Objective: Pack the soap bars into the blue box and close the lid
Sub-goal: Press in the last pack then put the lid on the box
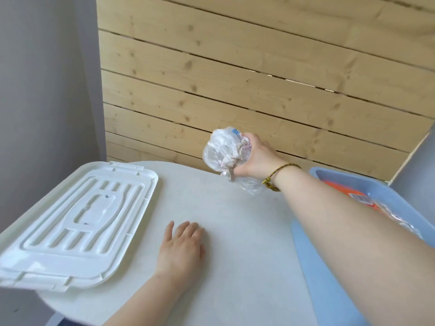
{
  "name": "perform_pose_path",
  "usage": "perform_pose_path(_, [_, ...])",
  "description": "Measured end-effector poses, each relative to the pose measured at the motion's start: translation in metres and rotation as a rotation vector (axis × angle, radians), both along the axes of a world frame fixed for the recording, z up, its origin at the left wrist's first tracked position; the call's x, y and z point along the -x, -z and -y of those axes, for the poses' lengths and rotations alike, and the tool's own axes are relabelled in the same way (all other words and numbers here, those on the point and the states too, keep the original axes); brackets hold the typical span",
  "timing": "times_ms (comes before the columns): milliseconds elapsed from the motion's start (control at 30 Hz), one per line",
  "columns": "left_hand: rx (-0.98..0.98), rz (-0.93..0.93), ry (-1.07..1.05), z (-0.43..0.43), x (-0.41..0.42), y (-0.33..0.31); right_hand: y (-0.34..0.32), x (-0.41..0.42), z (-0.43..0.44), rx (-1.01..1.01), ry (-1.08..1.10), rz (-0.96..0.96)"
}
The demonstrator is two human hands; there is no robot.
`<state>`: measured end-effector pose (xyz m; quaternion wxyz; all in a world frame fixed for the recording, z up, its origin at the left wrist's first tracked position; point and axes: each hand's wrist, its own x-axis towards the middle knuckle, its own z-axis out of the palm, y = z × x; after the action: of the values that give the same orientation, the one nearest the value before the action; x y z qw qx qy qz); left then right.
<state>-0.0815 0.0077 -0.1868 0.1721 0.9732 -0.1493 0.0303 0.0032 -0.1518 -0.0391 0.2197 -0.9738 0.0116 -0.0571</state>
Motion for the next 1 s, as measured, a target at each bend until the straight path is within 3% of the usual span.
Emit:
perform_pose_path(300, [0.582,-0.014,0.174,0.073,0.031,-0.057,-0.075,0.106,0.086,0.027,-0.134,0.097])
perform_pose_path(500, [1.025,-0.329,0.218,0.130,0.033,-0.110,-0.063,0.182,0.143,0.035,-0.069,0.037])
perform_pose_path(733, [1.009,-0.432,0.272,0.175,0.043,-0.117,-0.028,0.229,0.187,-0.067,-0.056,0.016])
perform_pose_path(1000, [0.959,-0.443,0.258,0.171,0.040,-0.122,-0.019,0.221,0.198,0.034,-0.177,-0.162])
